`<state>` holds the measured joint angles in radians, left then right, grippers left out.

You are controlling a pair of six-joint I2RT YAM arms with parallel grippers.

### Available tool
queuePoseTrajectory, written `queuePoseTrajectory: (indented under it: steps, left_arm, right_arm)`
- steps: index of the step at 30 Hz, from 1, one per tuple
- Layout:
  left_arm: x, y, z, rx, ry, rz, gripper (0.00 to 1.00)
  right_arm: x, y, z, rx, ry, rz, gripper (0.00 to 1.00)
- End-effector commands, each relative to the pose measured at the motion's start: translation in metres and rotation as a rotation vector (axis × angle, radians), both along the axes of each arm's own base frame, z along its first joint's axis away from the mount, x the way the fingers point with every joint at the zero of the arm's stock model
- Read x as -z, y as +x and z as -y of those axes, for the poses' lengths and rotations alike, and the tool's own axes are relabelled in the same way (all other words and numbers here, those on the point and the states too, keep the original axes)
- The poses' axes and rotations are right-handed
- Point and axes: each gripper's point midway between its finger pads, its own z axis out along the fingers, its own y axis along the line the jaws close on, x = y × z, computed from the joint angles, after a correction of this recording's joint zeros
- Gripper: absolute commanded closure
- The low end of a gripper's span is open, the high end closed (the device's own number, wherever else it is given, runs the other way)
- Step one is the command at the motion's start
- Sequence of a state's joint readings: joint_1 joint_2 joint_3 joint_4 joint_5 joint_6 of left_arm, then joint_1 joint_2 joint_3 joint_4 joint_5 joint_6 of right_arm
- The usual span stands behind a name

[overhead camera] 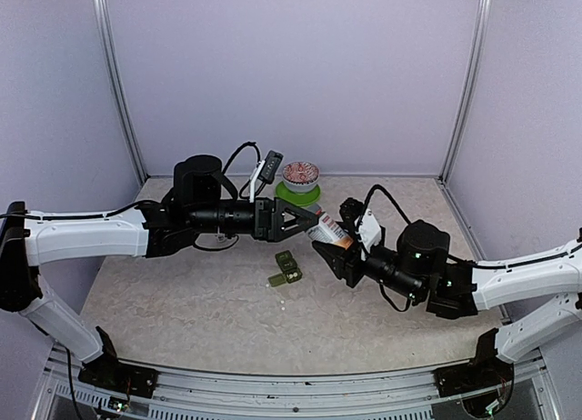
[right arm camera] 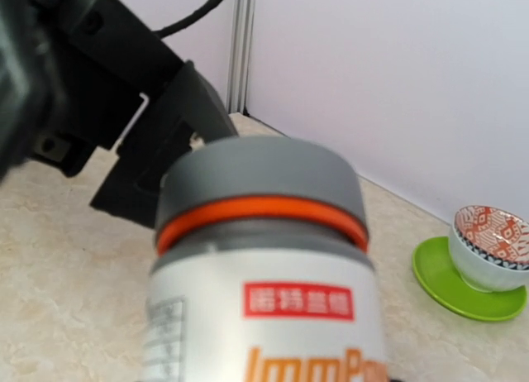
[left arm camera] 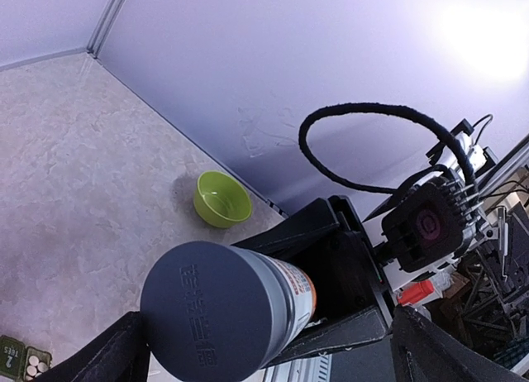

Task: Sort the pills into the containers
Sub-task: Screw the lid of the pill bottle onto the pill bottle.

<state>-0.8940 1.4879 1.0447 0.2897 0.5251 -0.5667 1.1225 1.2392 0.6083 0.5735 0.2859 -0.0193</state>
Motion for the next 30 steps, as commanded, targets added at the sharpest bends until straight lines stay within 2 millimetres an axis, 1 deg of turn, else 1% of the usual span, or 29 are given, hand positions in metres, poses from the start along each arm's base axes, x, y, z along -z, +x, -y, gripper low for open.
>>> queuePoseTrajectory:
  steps: [1, 4, 11, 18, 24, 27, 30]
  left_arm:
    - [-0.023, -0.011, 0.003, 0.057, -0.070, 0.042, 0.01]
    - [-0.027, -0.013, 0.004, 0.065, -0.082, 0.052, 0.01]
    - [-0.036, -0.015, 0.004, 0.077, -0.101, 0.071, 0.01]
    - [-0.039, -0.014, 0.003, 0.074, -0.106, 0.080, 0.01]
    - [-0.042, -0.014, 0.001, 0.069, -0.111, 0.085, 0.01]
    - [-0.039, -0.010, -0.003, 0.048, -0.097, 0.080, 0.01]
    - [-0.029, -0.004, -0.008, 0.019, -0.055, 0.050, 0.01]
  right_arm:
    - [0.016, 0.007, -0.006, 0.004, -0.047, -0.014, 0.62]
    - [0.024, 0.004, -0.011, -0.022, -0.059, -0.028, 0.62]
    - [0.036, 0.000, -0.023, -0.077, -0.072, -0.054, 0.63]
    - [0.048, -0.008, -0.036, -0.137, -0.091, -0.078, 0.63]
    - [0.048, -0.009, -0.039, -0.143, -0.090, -0.075, 0.63]
    - [0.042, -0.011, -0.034, -0.142, -0.074, -0.050, 0.62]
    - [0.031, -0.017, -0.023, -0.149, -0.055, 0.004, 0.62]
